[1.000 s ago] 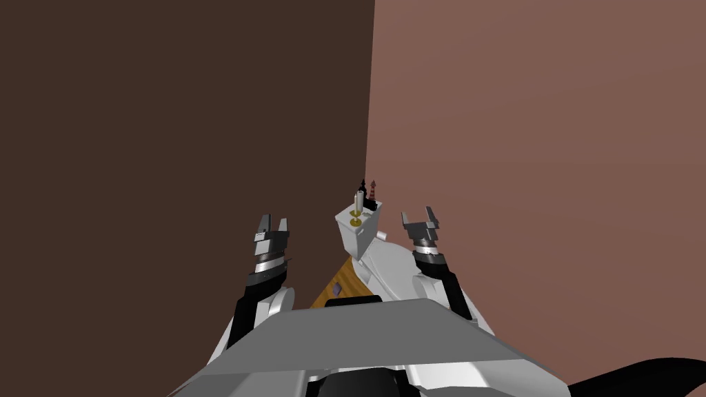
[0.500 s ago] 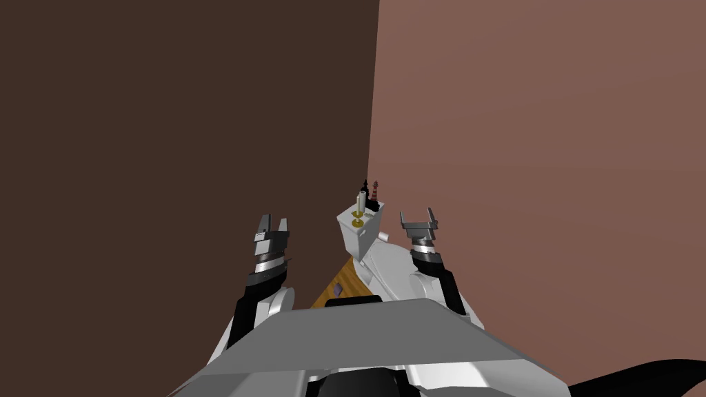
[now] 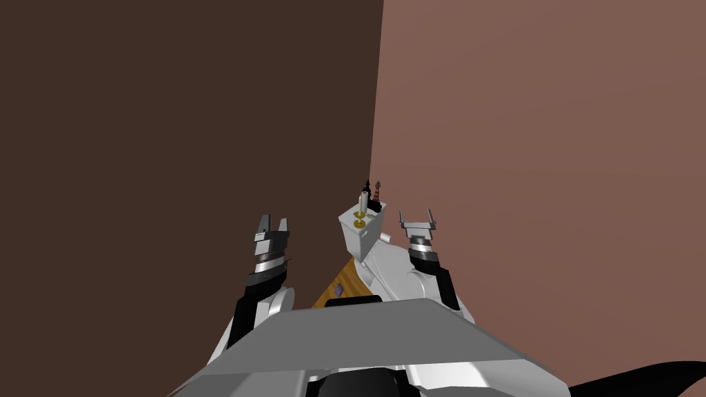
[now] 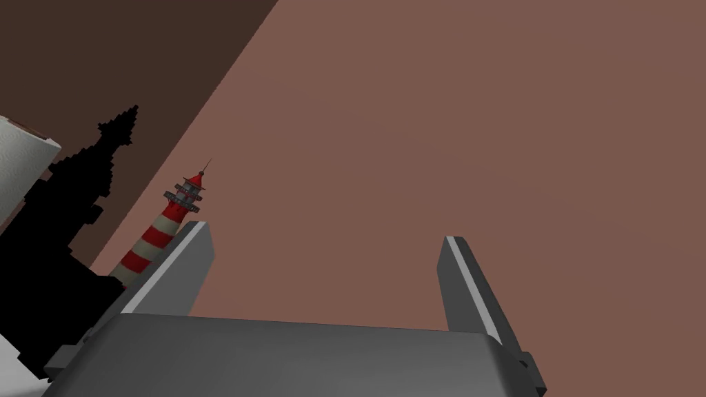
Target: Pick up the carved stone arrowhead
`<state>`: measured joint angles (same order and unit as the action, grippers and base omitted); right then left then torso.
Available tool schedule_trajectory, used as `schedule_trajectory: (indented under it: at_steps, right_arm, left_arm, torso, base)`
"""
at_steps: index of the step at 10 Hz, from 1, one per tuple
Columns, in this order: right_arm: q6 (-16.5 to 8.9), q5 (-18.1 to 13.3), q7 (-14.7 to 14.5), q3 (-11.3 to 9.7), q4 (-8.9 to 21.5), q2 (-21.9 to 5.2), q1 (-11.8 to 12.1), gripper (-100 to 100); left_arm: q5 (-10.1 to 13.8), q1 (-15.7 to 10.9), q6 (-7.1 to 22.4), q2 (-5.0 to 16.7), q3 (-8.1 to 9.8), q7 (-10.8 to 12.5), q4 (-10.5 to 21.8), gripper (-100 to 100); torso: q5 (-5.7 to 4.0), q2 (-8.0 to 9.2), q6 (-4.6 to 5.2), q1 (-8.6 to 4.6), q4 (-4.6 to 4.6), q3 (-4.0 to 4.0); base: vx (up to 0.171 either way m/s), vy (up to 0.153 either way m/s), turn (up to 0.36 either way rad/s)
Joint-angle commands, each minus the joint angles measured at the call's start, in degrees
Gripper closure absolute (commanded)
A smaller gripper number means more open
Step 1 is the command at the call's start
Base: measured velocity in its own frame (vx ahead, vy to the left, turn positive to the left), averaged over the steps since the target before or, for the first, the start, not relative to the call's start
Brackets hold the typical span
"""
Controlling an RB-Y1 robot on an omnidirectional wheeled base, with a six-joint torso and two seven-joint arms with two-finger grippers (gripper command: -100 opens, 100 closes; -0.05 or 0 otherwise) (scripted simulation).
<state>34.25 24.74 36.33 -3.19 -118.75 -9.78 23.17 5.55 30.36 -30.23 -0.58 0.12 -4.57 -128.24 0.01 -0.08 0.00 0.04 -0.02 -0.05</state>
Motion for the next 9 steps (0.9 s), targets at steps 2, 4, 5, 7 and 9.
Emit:
schedule_trajectory:
  at_steps: [2, 4, 5, 7, 9]
  right_arm:
    - [1.16, 3.76, 4.06, -0.94, 1.67, -0.15, -1.08, -100]
    - [1.87, 6.31, 6.79, -1.58, 2.81, -0.21, -1.81, -100]
    - [1.87, 6.55, 7.53, -1.58, 2.81, -0.21, -1.81, -100]
    - [2.58, 9.25, 10.42, -2.23, 4.01, -0.23, -2.56, -100]
    - [3.30, 11.98, 13.35, -2.88, 5.26, -0.21, -3.33, -100]
  left_arm:
    - [0.00, 0.00, 0.00, 0.00, 0.00, 0.00, 0.00, 0]
    - [0.00, 0.00, 0.00, 0.00, 0.00, 0.00, 0.00, 0]
    - [0.00, 0.00, 0.00, 0.00, 0.00, 0.00, 0.00, 0]
    - [0.00, 0.00, 0.00, 0.00, 0.00, 0.00, 0.00, 0]
    - [0.00, 0.00, 0.00, 0.00, 0.00, 0.00, 0.00, 0]
  torso:
    - [0.00, 0.01, 0.01, -0.01, 0.00, 0.00]
    - [0.00, 0.01, 0.01, -0.02, 0.00, 0.00]
    - [0.00, 0.00, 0.00, -0.01, 0.00, 0.00]
    - [0.00, 0.00, 0.00, -0.01, 0.00, 0.00]
    - [0.00, 0.03, 0.00, 0.00, 0.01, 0.02]
  base:
    - [0.018, 0.006, 0.035]
    - [0.017, 0.006, 0.038]
    - [0.014, 0.005, 0.027]
    - [0.014, 0.007, 0.032]
    - [0.009, 0.007, 0.036]
